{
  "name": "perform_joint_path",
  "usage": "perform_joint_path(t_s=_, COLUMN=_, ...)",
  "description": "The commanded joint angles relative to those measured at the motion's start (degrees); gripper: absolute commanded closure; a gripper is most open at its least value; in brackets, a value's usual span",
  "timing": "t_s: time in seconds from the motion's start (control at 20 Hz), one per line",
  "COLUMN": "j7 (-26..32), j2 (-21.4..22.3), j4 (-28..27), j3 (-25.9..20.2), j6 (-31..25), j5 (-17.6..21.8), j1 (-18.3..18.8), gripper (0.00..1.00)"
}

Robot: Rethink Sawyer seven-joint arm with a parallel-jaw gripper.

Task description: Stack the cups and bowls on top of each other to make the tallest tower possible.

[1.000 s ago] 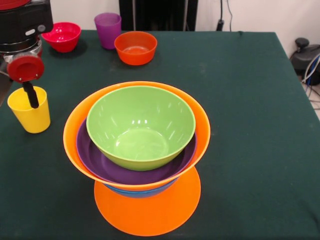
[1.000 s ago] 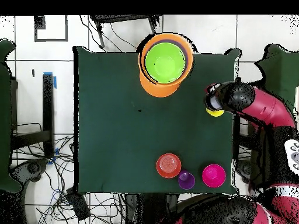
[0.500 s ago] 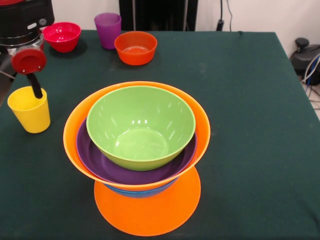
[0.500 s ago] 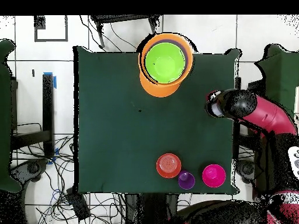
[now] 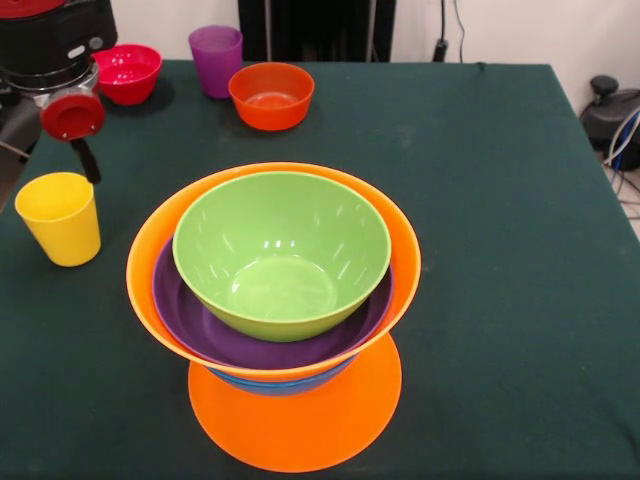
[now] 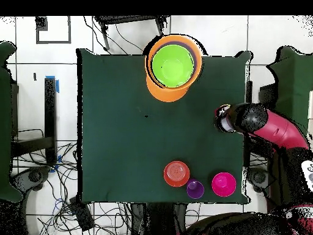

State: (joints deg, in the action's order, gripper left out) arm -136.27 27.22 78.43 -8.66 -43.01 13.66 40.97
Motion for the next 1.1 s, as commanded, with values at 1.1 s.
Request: perform_joint_path(t_s=1.1, j7=12.6, j2=-0.3, j4=5.1, j3=-7.1, j6=-1.2, j5=5.2, j1=2.5, gripper=0.0)
